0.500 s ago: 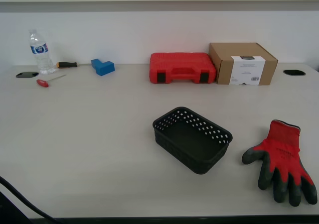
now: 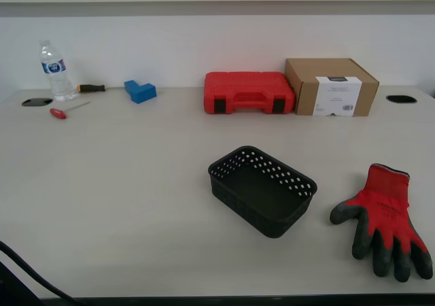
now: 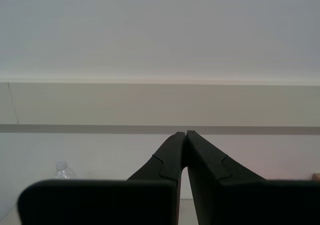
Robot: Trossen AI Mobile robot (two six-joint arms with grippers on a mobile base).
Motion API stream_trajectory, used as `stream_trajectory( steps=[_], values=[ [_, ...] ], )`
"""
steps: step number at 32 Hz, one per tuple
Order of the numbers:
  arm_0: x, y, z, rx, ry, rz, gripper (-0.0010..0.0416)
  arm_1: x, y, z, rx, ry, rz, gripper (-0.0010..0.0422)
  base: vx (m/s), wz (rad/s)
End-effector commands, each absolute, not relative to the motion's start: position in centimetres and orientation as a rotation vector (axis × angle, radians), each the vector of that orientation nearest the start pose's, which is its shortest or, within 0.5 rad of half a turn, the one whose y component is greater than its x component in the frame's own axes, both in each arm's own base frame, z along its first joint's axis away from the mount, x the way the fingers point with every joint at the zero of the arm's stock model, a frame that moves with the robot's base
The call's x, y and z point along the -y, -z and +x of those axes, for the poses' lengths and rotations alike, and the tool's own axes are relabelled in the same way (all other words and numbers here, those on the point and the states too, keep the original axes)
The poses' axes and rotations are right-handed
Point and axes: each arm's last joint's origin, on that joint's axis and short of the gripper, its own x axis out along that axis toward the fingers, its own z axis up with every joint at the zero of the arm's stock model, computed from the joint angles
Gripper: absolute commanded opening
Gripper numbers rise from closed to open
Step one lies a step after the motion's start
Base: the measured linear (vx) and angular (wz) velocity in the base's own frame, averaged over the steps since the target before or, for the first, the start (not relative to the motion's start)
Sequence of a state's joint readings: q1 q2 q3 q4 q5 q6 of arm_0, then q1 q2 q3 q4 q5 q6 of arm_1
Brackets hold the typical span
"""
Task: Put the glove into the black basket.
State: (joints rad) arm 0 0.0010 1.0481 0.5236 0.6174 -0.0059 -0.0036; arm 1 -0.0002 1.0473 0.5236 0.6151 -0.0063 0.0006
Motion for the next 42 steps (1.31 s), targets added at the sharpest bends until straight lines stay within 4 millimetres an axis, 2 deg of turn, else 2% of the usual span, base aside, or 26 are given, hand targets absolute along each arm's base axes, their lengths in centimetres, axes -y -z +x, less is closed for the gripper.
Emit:
stream_trajectory(
  steps=[1, 24, 34, 37, 42],
  values=[
    [0.0, -27.1, 22.7, 0.096, -0.006, -0.003, 0.0001, 0.0, -27.1, 22.7, 0.094, -0.007, 0.000, 0.0000, 0.000, 0.000],
    [0.0, -26.8, 22.7, 0.069, -0.008, 0.007, 0.0001, 0.0, -27.1, 22.7, 0.094, -0.007, 0.001, 0.0000, 0.000, 0.000],
    [0.1, -21.6, 21.9, -0.473, 0.063, 0.032, 0.0001, 0.0, -27.1, 22.7, 0.094, -0.007, 0.000, 0.0000, 0.000, 0.000],
    [0.2, -20.5, 21.8, -0.573, 0.077, 0.026, 0.0001, 0.0, -27.1, 22.7, 0.094, -0.007, 0.000, 0.0000, 0.000, 0.000],
    [0.2, -17.4, 22.5, -0.762, 0.079, 0.019, 0.0001, 0.0, -27.0, 22.7, 0.093, -0.007, 0.000, 0.0000, 0.000, 0.000]
  ],
)
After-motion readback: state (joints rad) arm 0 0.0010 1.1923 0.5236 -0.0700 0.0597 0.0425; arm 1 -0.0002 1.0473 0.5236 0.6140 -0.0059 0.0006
